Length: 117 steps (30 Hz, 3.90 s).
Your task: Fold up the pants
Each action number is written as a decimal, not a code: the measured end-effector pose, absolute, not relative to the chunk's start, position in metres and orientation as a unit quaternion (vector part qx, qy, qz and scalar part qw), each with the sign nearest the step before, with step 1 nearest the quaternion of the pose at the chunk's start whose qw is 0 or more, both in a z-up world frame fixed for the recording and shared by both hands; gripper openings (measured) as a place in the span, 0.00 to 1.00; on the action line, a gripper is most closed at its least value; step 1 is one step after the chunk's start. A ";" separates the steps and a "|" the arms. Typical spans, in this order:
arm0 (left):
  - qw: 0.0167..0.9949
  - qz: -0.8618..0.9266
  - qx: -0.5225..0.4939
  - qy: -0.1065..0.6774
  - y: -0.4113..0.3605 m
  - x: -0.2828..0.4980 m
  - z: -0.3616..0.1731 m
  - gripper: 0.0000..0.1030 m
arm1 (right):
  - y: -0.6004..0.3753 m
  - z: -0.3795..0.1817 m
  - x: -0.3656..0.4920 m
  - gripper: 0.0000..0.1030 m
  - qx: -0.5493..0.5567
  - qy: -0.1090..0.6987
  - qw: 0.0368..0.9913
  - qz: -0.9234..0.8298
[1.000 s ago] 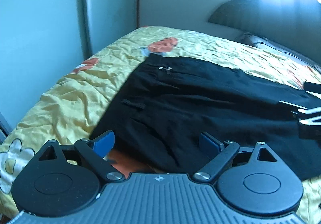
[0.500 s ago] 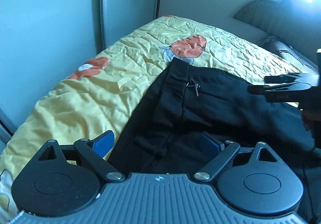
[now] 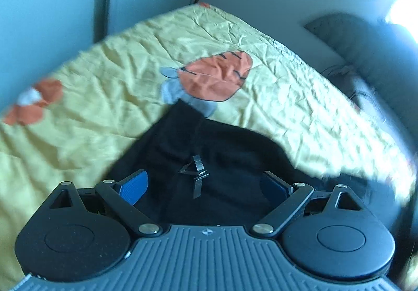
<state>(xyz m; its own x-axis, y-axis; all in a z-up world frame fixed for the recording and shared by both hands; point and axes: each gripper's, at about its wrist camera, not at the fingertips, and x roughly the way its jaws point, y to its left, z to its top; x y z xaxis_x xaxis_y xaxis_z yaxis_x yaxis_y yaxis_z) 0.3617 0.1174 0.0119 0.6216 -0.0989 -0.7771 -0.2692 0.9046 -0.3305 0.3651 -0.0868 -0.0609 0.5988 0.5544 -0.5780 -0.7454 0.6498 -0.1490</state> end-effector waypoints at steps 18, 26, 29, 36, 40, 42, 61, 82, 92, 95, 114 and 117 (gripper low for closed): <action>0.848 0.054 -0.318 0.420 0.116 0.384 -0.014 0.35 | -0.065 -0.066 0.240 0.07 -0.357 0.096 0.866 0.336; 0.860 0.032 -0.341 0.378 0.116 0.341 -0.005 0.07 | -0.073 -0.074 0.254 0.09 -0.377 0.108 0.874 0.286; 0.864 0.018 -0.347 0.366 0.119 0.319 0.001 0.06 | -0.088 -0.081 0.263 0.09 -0.382 0.124 0.880 0.252; 0.889 0.003 -0.304 0.341 0.114 0.275 0.012 0.06 | -0.145 -0.091 0.283 0.26 -0.383 0.182 0.890 0.166; 0.900 0.002 -0.278 0.335 0.108 0.255 0.012 0.06 | -0.170 -0.084 0.290 0.26 -0.324 0.214 0.907 0.165; 0.902 0.007 -0.270 0.337 0.108 0.248 0.011 0.06 | -0.173 -0.076 0.279 0.11 -0.317 0.207 0.910 0.167; 0.913 -0.010 -0.197 0.357 0.137 0.151 0.008 0.06 | -0.139 -0.066 0.124 0.10 -0.349 0.185 0.890 0.227; 0.913 0.048 -0.119 0.388 0.122 0.131 -0.011 0.19 | -0.143 -0.073 0.066 0.09 -0.254 0.242 0.902 0.251; 0.944 0.043 -0.014 0.326 0.074 0.088 0.047 0.31 | -0.232 -0.037 0.062 0.13 -0.053 0.275 0.923 0.264; 0.943 -0.032 -0.017 0.332 0.045 0.097 0.053 0.37 | -0.280 -0.045 0.069 0.18 0.058 0.282 0.937 0.200; 0.892 -0.233 0.122 0.368 -0.153 0.120 -0.047 0.47 | -0.512 -0.114 0.061 0.75 0.448 0.286 0.846 -0.053; 0.893 -0.238 0.130 0.358 -0.153 0.113 -0.049 0.48 | -0.518 -0.108 0.084 0.75 0.458 0.277 0.844 -0.042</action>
